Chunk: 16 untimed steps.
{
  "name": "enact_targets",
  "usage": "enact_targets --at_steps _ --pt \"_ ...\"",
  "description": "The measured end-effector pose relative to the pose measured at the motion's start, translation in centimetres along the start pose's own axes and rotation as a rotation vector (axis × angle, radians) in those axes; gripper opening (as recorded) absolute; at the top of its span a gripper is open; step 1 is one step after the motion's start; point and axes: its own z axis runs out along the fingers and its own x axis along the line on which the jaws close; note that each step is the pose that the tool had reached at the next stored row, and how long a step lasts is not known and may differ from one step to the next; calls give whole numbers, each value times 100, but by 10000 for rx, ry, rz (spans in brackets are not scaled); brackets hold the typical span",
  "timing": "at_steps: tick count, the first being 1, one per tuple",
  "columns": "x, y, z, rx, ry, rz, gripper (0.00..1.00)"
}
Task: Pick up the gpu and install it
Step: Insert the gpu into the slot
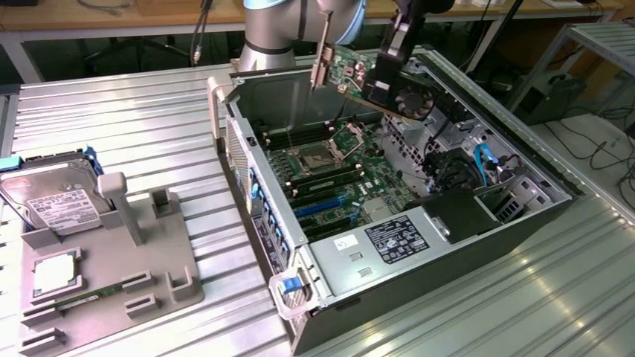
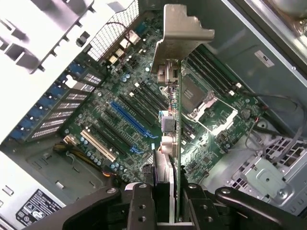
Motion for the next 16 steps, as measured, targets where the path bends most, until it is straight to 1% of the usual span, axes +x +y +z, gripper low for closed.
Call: enact_targets --at_steps 13,16 --pt "0 0 1 -48 12 -1989 28" --pt "0 0 1 -61 16 -2540 28"
